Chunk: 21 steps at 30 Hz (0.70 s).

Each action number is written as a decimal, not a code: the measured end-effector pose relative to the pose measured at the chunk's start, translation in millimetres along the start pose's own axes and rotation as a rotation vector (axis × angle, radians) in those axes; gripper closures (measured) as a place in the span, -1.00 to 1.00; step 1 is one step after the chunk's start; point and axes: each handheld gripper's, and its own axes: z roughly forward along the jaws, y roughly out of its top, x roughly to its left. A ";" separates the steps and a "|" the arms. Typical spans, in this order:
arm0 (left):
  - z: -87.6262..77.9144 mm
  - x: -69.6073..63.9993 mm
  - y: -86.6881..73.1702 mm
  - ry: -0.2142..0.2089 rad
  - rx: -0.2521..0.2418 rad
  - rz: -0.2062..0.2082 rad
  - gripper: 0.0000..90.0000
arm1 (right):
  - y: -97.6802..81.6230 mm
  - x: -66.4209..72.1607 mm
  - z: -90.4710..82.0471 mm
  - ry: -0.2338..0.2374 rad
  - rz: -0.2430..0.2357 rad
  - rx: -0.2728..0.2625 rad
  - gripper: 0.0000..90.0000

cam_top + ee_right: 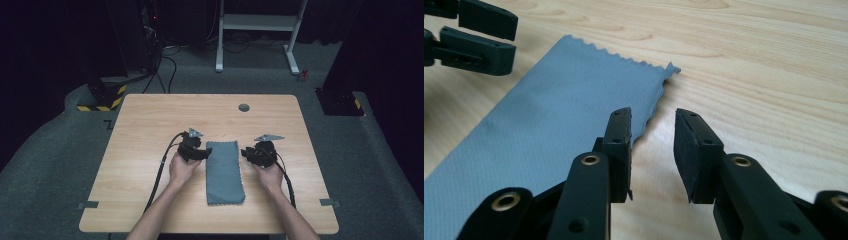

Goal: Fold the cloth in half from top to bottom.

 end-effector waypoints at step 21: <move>35.7 -0.1 12.1 0.113 0.066 0.025 0.16 | 38.0 -1.4 57.6 -0.118 -0.002 0.127 0.42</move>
